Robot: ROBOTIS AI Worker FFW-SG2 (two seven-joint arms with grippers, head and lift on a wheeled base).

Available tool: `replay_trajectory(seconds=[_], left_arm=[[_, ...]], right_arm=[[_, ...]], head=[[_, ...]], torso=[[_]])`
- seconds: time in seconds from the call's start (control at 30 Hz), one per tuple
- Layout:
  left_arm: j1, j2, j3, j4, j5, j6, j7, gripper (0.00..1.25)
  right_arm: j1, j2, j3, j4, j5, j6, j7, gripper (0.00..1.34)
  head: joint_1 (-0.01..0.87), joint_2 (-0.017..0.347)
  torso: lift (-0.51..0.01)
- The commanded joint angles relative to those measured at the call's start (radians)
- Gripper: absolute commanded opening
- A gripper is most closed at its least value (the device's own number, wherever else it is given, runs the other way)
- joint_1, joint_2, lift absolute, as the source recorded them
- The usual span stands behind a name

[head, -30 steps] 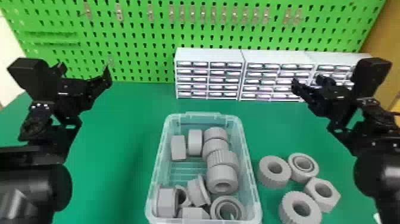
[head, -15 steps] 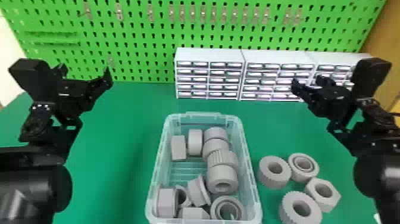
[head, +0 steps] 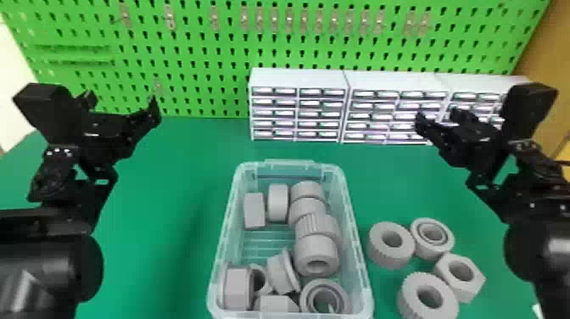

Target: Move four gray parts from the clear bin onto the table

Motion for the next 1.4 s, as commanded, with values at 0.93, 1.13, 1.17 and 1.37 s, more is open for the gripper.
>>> replay_trajectory(seconds=[0.93, 1.13, 1.17, 1.37], left_arm=[[-0.001, -0.003, 0.007, 0.000, 0.000, -0.001, 0.001, 1.11], [-0.003, -0.003, 0.010, 0.000, 0.000, 0.000, 0.001, 1.11], [-0.005, -0.003, 0.010, 0.000, 0.002, -0.001, 0.001, 1.11], [-0.006, -0.003, 0.012, 0.000, 0.002, 0.000, 0.001, 1.11]], right_arm=[[-0.009, 0.013, -0.010, -0.002, -0.002, 0.001, 0.000, 0.84], [-0.008, 0.010, 0.000, 0.000, -0.002, 0.002, 0.000, 0.84], [-0.009, 0.010, 0.000, 0.000, -0.002, 0.004, 0.000, 0.84], [-0.012, 0.010, 0.000, 0.000, -0.002, 0.010, 0.000, 0.84]], head=[[0.678, 0.034], [0.678, 0.034], [0.678, 0.034], [0.678, 0.034]], torso=[[-0.050], [-0.050], [-0.050], [-0.050]])
